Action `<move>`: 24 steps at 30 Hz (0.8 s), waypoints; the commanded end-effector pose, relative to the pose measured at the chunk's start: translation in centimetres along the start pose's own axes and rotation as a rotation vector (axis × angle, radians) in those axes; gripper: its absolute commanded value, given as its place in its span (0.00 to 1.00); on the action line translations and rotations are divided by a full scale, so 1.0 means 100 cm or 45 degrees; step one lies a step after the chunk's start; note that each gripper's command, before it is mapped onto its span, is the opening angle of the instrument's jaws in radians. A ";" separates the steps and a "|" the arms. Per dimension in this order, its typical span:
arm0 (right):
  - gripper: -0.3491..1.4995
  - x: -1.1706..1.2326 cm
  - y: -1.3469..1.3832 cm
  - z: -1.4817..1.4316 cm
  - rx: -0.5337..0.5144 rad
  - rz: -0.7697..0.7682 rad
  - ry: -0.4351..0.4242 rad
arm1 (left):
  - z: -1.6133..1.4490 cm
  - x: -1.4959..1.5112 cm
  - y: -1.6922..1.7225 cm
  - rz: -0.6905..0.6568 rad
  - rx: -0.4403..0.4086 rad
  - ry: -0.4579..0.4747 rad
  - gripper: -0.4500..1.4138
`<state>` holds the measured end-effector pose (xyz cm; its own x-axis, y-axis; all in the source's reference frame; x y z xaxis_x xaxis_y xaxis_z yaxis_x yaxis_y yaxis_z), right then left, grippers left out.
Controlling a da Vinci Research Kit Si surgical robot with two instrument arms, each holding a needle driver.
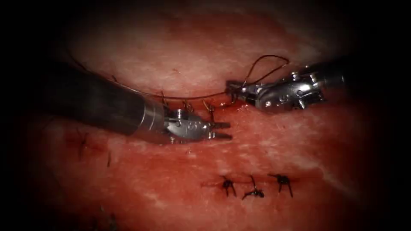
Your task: Wound Closure
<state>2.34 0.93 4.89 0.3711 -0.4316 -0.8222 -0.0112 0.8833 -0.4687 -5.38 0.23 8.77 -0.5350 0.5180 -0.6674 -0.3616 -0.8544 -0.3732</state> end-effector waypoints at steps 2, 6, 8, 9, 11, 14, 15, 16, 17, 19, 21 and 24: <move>0.00 0.0003 -0.0004 0.0005 -0.005 -0.004 0.007 | 0.0007 -0.0005 0.0005 0.000 -0.003 -0.001 0.22; 0.00 0.0007 0.0000 0.0003 -0.016 -0.034 0.006 | 0.0008 -0.0007 0.0004 0.002 -0.001 -0.001 0.22; 0.00 0.0009 0.0003 0.0001 -0.024 -0.051 0.006 | 0.0009 -0.0008 0.0004 -0.004 0.000 -0.001 0.22; 0.00 0.0011 0.0006 0.0000 -0.031 -0.055 0.006 | 0.0009 -0.0008 0.0004 -0.004 0.000 -0.001 0.22; 0.00 0.0014 0.0010 -0.0002 -0.041 -0.064 0.008 | 0.0010 -0.0009 0.0004 -0.003 0.000 -0.001 0.22; 0.00 0.0018 0.0015 -0.0006 -0.053 -0.078 0.005 | 0.0010 -0.0009 0.0004 -0.003 0.000 -0.001 0.22; 0.00 0.0019 0.0017 -0.0008 -0.060 -0.082 0.005 | 0.0010 -0.0009 0.0005 -0.003 0.000 -0.001 0.22; 0.00 0.0020 0.0018 -0.0009 -0.065 -0.088 0.003 | 0.0010 -0.0009 0.0005 -0.003 0.000 -0.001 0.22; 0.00 0.0021 0.0019 -0.0009 -0.064 -0.094 0.003 | 0.0010 -0.0010 0.0005 -0.003 0.000 -0.001 0.22; 0.00 0.0023 0.0019 -0.0011 -0.077 -0.099 0.002 | 0.0010 -0.0010 0.0005 -0.002 -0.003 -0.001 0.21; 0.00 0.0025 0.0019 -0.0012 -0.093 -0.105 0.001 | 0.0010 -0.0011 0.0006 -0.001 -0.002 -0.001 0.21; 0.00 0.0025 0.0019 -0.0012 -0.103 -0.104 -0.004 | 0.0011 -0.0011 0.0006 -0.001 -0.006 0.000 0.21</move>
<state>2.25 1.02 4.51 0.3770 -0.5029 -0.7778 -0.0580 0.8253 -0.5617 -5.38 0.19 8.84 -0.5342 0.5183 -0.6678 -0.3606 -0.8542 -0.3745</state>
